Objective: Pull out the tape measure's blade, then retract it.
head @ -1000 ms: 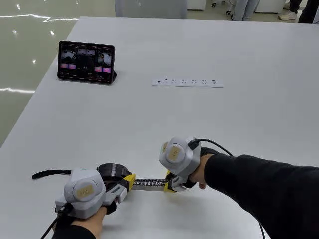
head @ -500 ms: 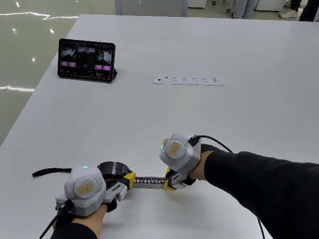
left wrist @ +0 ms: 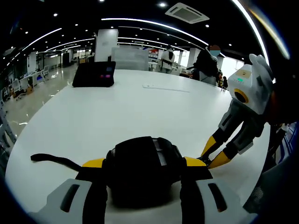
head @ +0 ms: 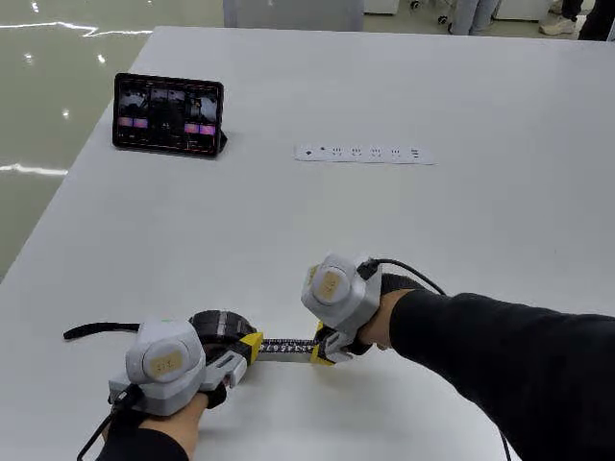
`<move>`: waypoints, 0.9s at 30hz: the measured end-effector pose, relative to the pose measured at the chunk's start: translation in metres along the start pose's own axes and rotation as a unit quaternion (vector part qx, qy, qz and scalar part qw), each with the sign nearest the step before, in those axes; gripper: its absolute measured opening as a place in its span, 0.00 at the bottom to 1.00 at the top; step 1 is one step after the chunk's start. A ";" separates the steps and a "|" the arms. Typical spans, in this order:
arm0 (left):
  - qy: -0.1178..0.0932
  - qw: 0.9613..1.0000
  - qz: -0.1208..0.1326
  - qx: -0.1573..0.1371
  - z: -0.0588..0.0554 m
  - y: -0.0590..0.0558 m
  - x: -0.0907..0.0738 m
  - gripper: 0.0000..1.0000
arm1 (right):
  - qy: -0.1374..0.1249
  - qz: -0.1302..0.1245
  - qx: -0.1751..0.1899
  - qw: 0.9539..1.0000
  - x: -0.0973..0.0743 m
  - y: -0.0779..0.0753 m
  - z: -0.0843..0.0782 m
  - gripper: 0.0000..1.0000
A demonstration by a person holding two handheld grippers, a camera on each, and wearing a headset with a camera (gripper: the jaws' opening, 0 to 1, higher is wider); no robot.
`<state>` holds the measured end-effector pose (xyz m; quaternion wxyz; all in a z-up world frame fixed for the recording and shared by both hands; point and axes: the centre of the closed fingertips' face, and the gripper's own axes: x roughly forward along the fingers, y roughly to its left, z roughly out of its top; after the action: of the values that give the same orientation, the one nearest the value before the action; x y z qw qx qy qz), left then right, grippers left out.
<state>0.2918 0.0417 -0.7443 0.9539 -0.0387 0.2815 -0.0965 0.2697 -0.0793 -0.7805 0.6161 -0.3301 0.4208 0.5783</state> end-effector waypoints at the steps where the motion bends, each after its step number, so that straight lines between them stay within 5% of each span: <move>1: 0.000 1.000 0.000 0.000 0.000 0.000 0.000 0.59 | -0.001 -0.001 -0.002 1.000 0.000 0.000 0.001 0.11; 27: 0.002 1.000 -0.004 -0.001 -0.001 0.000 -0.001 0.58 | -0.014 0.012 0.019 1.000 0.004 -0.002 0.011 0.11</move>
<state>0.2904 0.0420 -0.7441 0.9528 -0.0403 0.2837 -0.1004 0.2729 -0.0679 -0.7797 0.6211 -0.3050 0.4271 0.5821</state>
